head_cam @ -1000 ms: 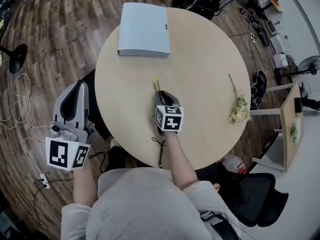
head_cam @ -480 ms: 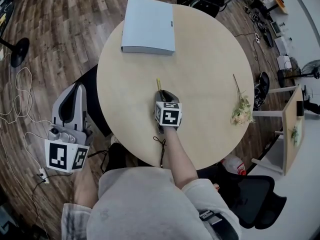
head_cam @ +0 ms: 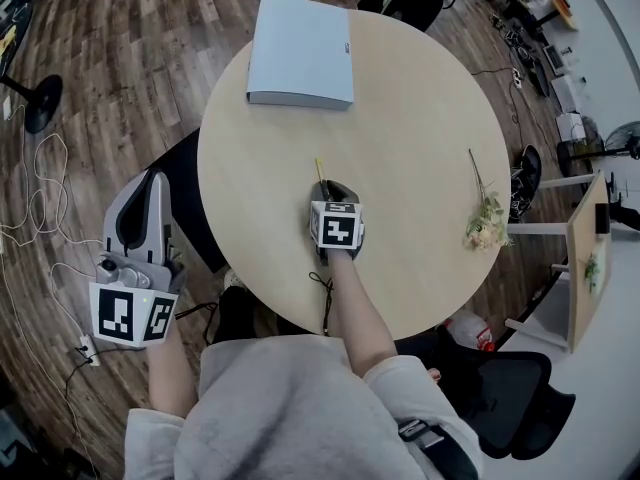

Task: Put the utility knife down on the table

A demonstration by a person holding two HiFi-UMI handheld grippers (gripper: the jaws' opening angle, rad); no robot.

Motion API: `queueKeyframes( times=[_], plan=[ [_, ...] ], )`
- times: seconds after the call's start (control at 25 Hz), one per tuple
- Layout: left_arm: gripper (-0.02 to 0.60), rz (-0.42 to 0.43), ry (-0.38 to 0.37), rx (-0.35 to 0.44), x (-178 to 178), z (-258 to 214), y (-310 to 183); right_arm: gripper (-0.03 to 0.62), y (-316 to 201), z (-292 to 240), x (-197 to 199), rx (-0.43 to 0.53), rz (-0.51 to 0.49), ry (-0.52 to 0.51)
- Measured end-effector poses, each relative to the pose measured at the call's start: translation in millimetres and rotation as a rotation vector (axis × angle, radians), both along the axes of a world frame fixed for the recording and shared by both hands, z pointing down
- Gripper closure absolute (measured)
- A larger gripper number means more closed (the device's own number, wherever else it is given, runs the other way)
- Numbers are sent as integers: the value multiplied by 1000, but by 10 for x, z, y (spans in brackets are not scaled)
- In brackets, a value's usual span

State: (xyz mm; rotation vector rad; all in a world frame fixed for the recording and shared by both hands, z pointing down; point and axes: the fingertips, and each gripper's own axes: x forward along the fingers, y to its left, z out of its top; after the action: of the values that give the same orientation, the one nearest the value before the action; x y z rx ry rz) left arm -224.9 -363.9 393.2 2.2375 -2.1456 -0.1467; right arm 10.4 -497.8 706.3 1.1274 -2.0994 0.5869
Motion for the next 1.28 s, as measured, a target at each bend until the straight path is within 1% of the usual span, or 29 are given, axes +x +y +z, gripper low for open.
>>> queueKeyframes(
  times=[0.24,0.4,0.44,0.6,0.8,1.12,1.28],
  plan=[
    [574,6,-3,11,-5,-46,21,511,1,-63,3,5,13,-16],
    [574,23,-3,26,15,-104,11,511,-13,-224,12,40,29,-59],
    [574,30,-2,32,27,-119,7,514,-12,-284,18,56,31,-69],
    [574,62,0,50,101,-188,-17,583,38,-575,56,128,32,-99],
    [574,125,-5,77,237,-325,-78,583,126,-1011,99,220,41,-151],
    [574,230,-21,124,451,-507,-92,583,336,-1638,272,360,102,-216],
    [574,275,-26,143,537,-582,-60,583,490,-1887,353,406,141,-254]
  ],
)
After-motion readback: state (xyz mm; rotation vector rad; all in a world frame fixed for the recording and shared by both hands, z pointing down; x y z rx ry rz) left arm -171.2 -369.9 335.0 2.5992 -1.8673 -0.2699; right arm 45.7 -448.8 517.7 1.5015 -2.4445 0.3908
